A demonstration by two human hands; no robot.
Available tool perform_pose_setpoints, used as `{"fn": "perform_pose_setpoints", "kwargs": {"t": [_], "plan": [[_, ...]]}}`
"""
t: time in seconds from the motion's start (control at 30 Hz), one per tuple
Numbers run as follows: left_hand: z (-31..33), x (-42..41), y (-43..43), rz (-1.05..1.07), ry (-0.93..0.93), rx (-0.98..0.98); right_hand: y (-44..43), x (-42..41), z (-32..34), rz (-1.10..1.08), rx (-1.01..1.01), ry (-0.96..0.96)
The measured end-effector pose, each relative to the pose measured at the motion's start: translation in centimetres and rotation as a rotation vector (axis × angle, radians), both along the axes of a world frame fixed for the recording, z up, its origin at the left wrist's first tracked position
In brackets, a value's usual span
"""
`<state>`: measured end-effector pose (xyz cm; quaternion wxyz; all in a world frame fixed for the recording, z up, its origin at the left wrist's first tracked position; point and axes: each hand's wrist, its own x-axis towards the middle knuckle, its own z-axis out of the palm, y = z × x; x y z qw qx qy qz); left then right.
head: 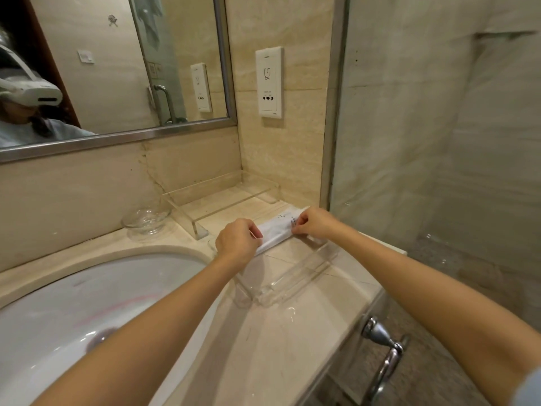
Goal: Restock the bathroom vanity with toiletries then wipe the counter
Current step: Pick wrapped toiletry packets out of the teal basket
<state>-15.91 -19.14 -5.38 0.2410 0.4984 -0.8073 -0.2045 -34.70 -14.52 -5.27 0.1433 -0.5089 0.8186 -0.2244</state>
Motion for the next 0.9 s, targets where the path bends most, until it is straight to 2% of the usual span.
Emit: {"fn": "perform_pose_setpoints", "kwargs": {"t": [0.13,0.27,0.47,0.9], "plan": [[0.4,0.1,0.2,-0.010,-0.003,-0.033,0.8,-0.2,0.1,-0.002,-0.037,0.010],[0.4,0.5,0.8,-0.043,0.049,-0.166,1.7,-0.4,0.0,-0.046,-0.209,0.016],[-0.1,0.4,1.3,-0.120,-0.038,-0.003,2.2,-0.4,0.0,-0.005,-0.189,0.012],[-0.1,0.1,1.2,-0.095,-0.013,0.044,1.2,0.0,-0.9,-0.045,-0.238,0.045]]}}
